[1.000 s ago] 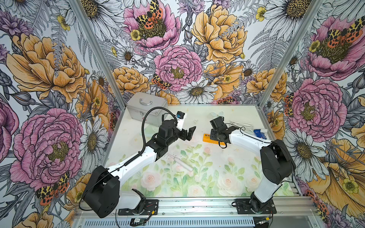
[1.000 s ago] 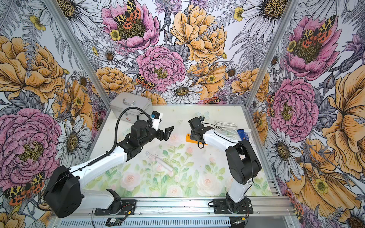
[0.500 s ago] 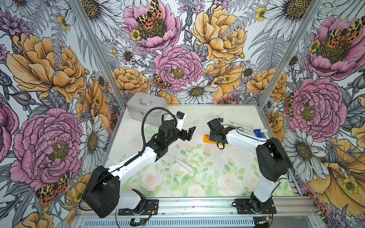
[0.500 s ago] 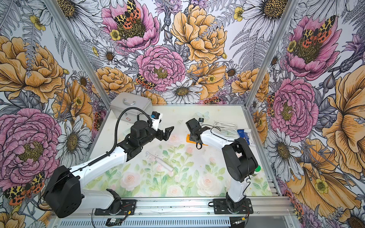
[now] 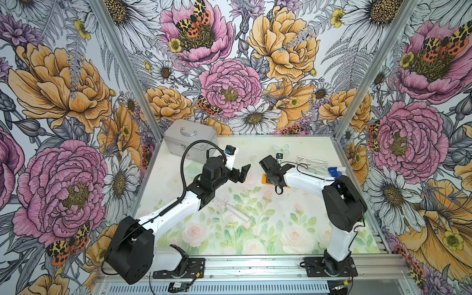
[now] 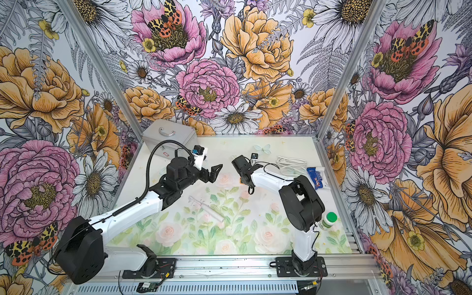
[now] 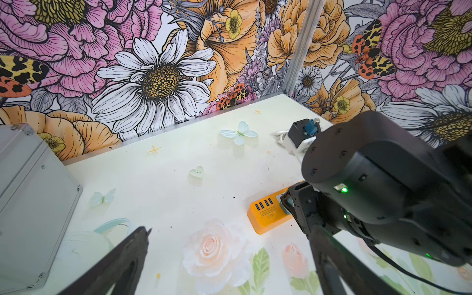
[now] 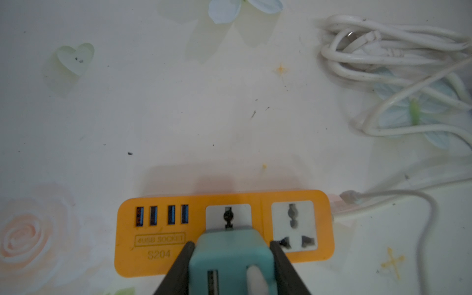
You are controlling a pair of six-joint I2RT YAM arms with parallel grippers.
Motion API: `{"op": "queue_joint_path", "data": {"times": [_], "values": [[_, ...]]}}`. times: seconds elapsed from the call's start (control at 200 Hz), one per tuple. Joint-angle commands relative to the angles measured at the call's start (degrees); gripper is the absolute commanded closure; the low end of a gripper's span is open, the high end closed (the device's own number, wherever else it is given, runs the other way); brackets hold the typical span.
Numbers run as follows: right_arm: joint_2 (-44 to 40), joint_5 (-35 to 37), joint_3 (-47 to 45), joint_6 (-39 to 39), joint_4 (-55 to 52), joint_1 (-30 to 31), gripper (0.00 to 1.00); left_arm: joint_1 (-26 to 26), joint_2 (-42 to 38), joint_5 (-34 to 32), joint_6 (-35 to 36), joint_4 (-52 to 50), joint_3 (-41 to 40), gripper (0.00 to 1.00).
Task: Charge the electric toothbrush
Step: Insert the plug into the socket.
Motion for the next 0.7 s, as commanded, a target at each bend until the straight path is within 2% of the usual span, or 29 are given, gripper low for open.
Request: {"op": "queue_joint_path", "data": {"times": [0.0,0.125,0.2,0.265,0.46,0.585,0.695], "values": [[3.30,-5.90,-0.56,-1.60,-4.25,0.28,0.58,0.86,-1.80,1.57,-1.18,1.87,-0.68,0.01],[0.79,-9.38,1.31,-4.57,-4.05,0.16,0.36,1.09,-0.87,-1.02,-2.13,1.66,0.01,0.01],[-1.30,-10.94,1.99,-6.07,-3.97,0.17,0.14,1.19,-0.34,-1.88,-2.31,1.69,0.42,0.01],[-3.41,-11.93,2.31,-7.33,-4.05,0.02,0.01,1.18,-0.15,-2.54,-2.45,1.91,0.61,0.01],[-11.73,-18.50,0.02,-11.90,-4.38,-0.19,0.00,1.25,-0.12,-6.42,-4.42,1.71,0.86,0.01],[-20.02,-21.71,-5.20,-13.29,-5.23,-0.45,0.00,1.41,0.29,-5.15,-4.13,-0.39,2.09,0.01],[-28.15,-21.24,-9.57,-12.70,-7.23,-3.13,0.00,2.18,2.24,-3.16,-3.62,-6.00,5.71,0.01]]}}
